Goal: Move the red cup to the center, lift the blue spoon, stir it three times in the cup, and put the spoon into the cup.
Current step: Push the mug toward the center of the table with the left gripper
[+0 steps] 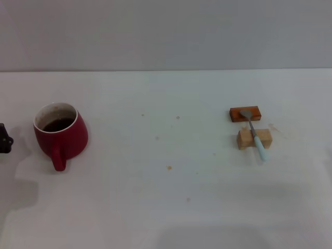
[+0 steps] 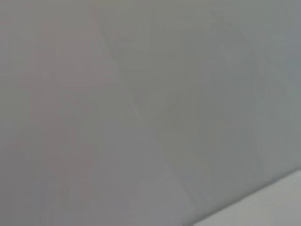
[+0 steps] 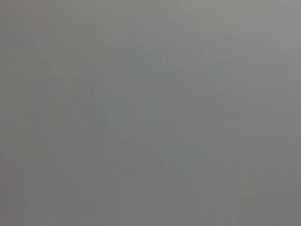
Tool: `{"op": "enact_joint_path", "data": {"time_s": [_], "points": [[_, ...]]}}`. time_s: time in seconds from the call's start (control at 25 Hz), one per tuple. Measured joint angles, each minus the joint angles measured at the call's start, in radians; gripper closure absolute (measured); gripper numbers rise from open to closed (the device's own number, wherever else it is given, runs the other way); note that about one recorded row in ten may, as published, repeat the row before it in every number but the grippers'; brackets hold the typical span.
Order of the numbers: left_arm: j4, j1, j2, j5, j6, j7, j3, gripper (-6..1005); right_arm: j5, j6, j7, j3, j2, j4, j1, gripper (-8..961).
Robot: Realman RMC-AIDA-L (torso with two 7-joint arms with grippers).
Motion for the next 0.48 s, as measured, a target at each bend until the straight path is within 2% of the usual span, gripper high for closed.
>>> {"op": "enact_joint_path", "data": {"time_s": [0.2, 0.24, 0.48], "points": [[0.002, -0.007, 0.000, 0.002, -0.014, 0.022, 0.004, 1000, -0.001, -0.001, 0.000, -0.001, 0.001, 0.001, 0.001, 174], [0.002, -0.018, 0.001, 0.004, -0.030, 0.068, 0.030, 1000, -0.001, -0.001, 0.000, -0.001, 0.001, 0.001, 0.001, 174], [0.028, -0.043, 0.003, 0.004, -0.031, 0.088, 0.067, 1000, -0.001, -0.001, 0.000, -0.002, 0.002, 0.003, 0.006, 174]]}}
